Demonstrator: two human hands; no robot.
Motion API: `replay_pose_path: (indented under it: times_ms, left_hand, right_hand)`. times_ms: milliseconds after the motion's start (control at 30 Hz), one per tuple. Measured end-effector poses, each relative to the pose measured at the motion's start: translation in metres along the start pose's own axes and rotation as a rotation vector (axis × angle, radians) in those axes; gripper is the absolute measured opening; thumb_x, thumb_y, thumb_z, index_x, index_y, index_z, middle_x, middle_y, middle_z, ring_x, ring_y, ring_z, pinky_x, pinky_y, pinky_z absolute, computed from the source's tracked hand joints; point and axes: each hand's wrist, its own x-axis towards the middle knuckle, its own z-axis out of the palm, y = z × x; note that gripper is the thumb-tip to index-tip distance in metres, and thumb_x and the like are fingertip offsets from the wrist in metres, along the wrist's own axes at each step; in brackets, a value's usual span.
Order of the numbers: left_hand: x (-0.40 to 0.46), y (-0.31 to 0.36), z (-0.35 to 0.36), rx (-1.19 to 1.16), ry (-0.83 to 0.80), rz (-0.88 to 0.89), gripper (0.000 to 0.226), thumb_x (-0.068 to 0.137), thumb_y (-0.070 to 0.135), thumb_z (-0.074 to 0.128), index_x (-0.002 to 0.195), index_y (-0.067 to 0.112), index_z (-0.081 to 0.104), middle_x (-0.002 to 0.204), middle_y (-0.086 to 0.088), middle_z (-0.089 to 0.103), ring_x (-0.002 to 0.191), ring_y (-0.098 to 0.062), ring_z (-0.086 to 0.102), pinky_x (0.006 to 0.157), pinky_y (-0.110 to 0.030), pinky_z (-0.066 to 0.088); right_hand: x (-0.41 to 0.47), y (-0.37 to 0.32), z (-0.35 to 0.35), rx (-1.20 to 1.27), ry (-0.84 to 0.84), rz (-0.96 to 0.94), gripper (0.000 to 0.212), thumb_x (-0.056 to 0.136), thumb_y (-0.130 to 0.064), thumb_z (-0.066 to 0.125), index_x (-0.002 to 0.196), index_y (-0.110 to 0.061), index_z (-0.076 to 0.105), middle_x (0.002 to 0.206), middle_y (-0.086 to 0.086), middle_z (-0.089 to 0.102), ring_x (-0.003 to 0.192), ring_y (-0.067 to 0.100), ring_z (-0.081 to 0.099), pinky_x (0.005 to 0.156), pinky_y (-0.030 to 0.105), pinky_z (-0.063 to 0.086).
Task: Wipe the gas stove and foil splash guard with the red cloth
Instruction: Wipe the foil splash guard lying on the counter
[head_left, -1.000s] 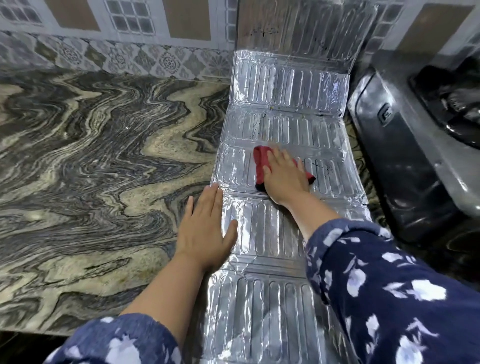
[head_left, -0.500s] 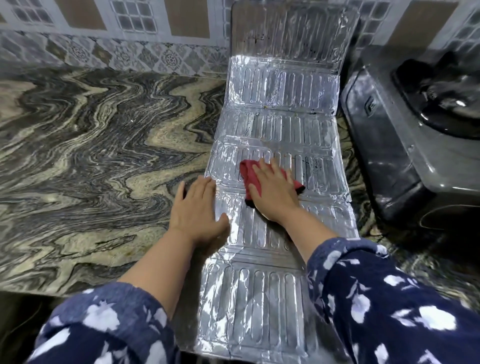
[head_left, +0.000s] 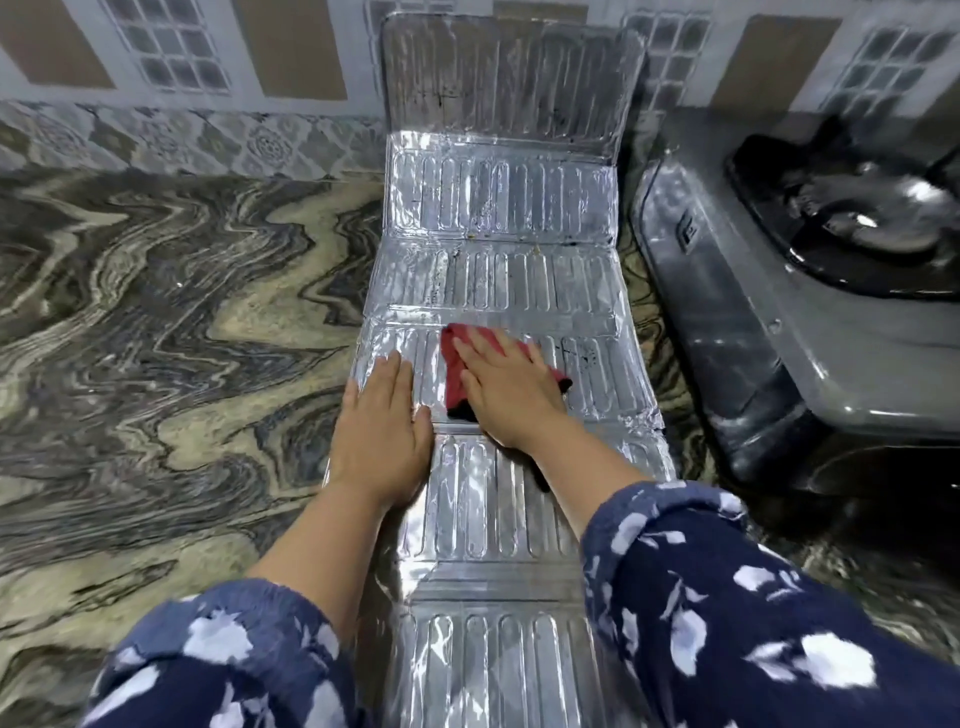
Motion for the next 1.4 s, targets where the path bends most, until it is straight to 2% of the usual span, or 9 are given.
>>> replay_pose_path:
  times_ms: [200,367,567,900,1033,1100,1267,1333,1400]
  left_hand:
    - [0.001,-0.002,0.002,0.008,0.009,0.004,0.071,0.089,0.042,0.012,0.152,0.01,0.015,0.161,-0.006,0.012,0.148,-0.017,0.006,0.121,-0.04,0.002]
    - [-0.001,-0.004,0.002,0.016,0.003,0.013,0.07,0.089,0.043,0.013,0.152,0.01,0.014,0.161,-0.005,0.011,0.149,-0.016,0.006,0.12,-0.038,0.001]
    - [-0.018,-0.01,0.005,0.034,0.004,0.03,0.073,0.088,0.044,0.011,0.151,0.008,0.017,0.16,-0.008,0.014,0.148,-0.018,0.01,0.12,-0.04,0.004]
    - [-0.057,-0.021,0.006,0.057,-0.004,0.052,0.079,0.086,0.05,0.008,0.15,0.007,0.019,0.159,-0.009,0.017,0.148,-0.021,0.014,0.118,-0.041,0.006]
    - [-0.077,-0.016,0.004,0.072,-0.003,0.042,0.08,0.085,0.05,0.005,0.151,0.007,0.018,0.16,-0.009,0.014,0.148,-0.02,0.011,0.117,-0.035,0.002]
    - [-0.084,-0.013,0.004,0.066,0.002,0.019,0.081,0.085,0.051,0.005,0.151,0.006,0.016,0.16,-0.009,0.013,0.148,-0.019,0.01,0.117,-0.037,0.001]
    - [-0.096,-0.007,0.007,0.057,0.004,-0.03,0.082,0.083,0.053,0.001,0.152,0.009,0.01,0.161,-0.007,0.008,0.149,-0.018,0.006,0.119,-0.042,0.003]
    - [-0.097,-0.006,0.008,0.061,0.009,-0.034,0.082,0.083,0.052,0.002,0.152,0.008,0.011,0.161,-0.008,0.008,0.149,-0.019,0.006,0.119,-0.042,0.003]
    - [-0.098,-0.005,0.009,0.062,0.011,-0.036,0.082,0.083,0.052,0.002,0.152,0.007,0.011,0.16,-0.009,0.008,0.149,-0.019,0.006,0.119,-0.041,0.002]
  right_hand:
    - [0.009,0.061,-0.007,-0.019,0.035,0.25,0.053,0.1,-0.037,0.014,0.151,-0.024,0.009,0.161,-0.004,0.006,0.149,0.021,0.003,0.12,0.049,0.005]
    - [-0.014,0.072,-0.006,-0.009,0.053,0.374,0.054,0.1,-0.035,0.014,0.152,-0.02,0.005,0.162,0.0,0.001,0.149,0.023,-0.003,0.121,0.045,0.002]
    - [-0.048,0.059,0.005,-0.01,0.073,0.333,0.056,0.099,-0.041,0.015,0.152,-0.023,0.008,0.162,0.0,0.003,0.149,0.026,-0.005,0.12,0.045,0.0]
    - [-0.114,0.027,0.009,0.062,0.035,-0.022,0.052,0.094,-0.053,0.029,0.145,-0.043,0.025,0.159,-0.012,0.015,0.148,0.023,0.005,0.118,0.045,-0.004]
    - [-0.129,0.037,0.008,0.027,-0.039,-0.151,0.053,0.095,-0.051,0.027,0.147,-0.043,0.017,0.16,-0.012,0.008,0.149,0.021,-0.001,0.118,0.042,-0.006]
    - [-0.128,0.042,0.007,0.011,-0.06,-0.107,0.055,0.096,-0.05,0.024,0.149,-0.04,0.011,0.161,-0.009,0.002,0.148,0.022,-0.005,0.12,0.045,-0.006]
    - [-0.096,0.047,0.01,-0.003,0.022,0.227,0.059,0.096,-0.044,0.021,0.152,-0.027,0.008,0.162,0.0,0.003,0.148,0.029,-0.002,0.119,0.047,-0.002]
    - [-0.083,0.041,0.01,-0.024,0.037,0.25,0.059,0.095,-0.043,0.021,0.151,-0.027,0.01,0.162,-0.001,0.005,0.147,0.03,0.0,0.119,0.049,0.001]
    - [-0.08,0.029,0.009,-0.033,0.046,0.168,0.058,0.096,-0.042,0.021,0.151,-0.026,0.012,0.161,-0.002,0.007,0.147,0.028,0.004,0.119,0.049,0.002]
